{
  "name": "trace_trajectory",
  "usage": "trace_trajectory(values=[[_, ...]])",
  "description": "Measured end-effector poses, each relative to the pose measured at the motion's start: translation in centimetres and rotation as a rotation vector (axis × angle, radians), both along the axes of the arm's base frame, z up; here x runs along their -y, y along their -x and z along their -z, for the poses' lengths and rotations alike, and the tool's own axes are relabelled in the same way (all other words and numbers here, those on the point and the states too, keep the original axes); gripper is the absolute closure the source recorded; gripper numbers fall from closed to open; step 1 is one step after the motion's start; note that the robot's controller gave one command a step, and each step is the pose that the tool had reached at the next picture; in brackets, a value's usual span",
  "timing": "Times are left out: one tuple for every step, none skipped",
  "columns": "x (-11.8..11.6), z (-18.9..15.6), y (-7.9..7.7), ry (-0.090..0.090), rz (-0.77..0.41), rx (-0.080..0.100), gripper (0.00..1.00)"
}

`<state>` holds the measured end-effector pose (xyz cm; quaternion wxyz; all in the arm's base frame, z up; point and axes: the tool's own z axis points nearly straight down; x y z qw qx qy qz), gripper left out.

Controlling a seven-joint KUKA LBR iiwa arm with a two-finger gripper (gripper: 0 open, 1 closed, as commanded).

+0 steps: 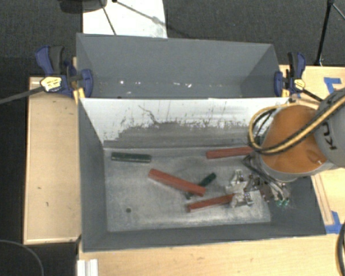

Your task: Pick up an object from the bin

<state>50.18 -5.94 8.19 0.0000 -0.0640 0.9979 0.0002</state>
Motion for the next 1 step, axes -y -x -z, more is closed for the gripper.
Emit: trace_trajectory(values=[[-0.67, -11.96, 0.15, 0.0, 0.01, 0.002, 1.0]])
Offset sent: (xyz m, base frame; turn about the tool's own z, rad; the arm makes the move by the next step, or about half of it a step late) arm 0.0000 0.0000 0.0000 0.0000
